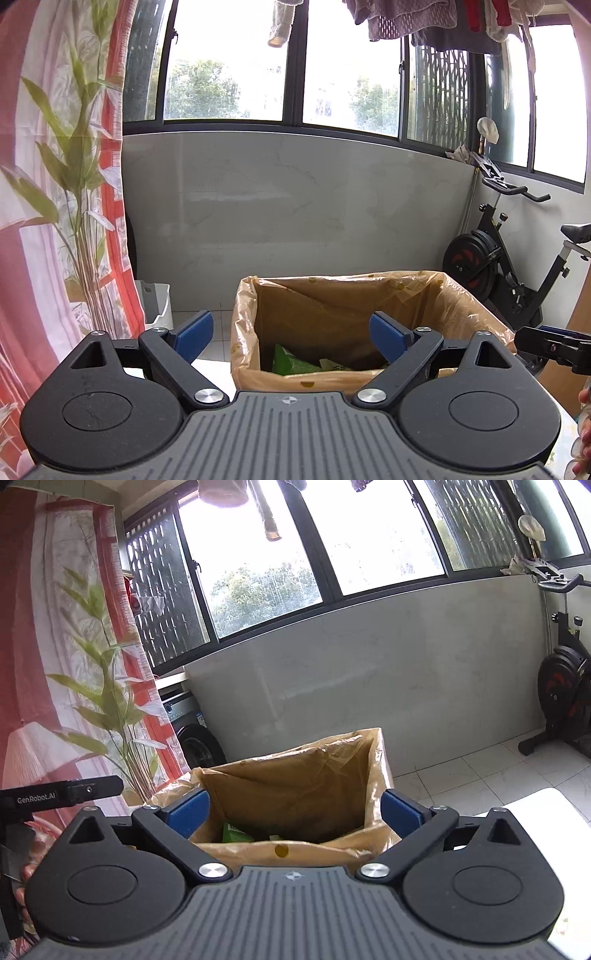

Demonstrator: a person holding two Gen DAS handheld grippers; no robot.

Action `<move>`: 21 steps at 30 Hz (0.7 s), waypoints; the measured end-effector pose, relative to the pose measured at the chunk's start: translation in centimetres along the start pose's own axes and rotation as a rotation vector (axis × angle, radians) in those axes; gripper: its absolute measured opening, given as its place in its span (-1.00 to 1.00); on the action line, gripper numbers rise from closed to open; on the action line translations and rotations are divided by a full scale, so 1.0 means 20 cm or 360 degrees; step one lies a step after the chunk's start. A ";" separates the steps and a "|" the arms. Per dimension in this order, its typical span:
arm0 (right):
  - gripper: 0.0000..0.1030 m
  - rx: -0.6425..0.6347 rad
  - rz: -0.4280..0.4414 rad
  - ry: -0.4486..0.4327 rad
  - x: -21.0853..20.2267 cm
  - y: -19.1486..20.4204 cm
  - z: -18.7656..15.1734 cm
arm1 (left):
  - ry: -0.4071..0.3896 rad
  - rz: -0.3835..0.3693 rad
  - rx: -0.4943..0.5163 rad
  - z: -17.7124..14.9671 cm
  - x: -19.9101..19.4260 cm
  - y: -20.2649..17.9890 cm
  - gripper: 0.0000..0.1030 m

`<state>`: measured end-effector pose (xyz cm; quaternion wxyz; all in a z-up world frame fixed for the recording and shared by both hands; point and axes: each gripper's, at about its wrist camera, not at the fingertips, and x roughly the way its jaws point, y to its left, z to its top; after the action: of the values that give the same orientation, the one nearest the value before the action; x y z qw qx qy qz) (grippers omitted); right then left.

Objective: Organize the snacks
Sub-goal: 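Open both tools to drop the green bags into the box, then grasp the orange snack bag with the left tool while the right tool grasps the yellow bag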

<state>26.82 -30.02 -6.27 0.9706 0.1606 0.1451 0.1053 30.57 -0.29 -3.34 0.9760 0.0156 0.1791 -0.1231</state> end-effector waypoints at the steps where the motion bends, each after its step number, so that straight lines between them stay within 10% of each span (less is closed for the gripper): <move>1: 0.96 -0.0015 -0.0014 0.0006 -0.02 0.00 -0.03 | 0.0003 0.0001 0.0001 -0.02 -0.03 0.00 0.80; 21: 0.81 -0.0022 -0.0199 0.0482 0.19 -0.07 -0.51 | 0.0306 -0.0060 -0.0190 -0.54 -0.10 -0.07 0.72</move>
<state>27.36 -27.51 -16.86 0.9434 0.1268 0.2986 0.0688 24.73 -0.39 -12.75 0.9510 -0.0342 0.2792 -0.1283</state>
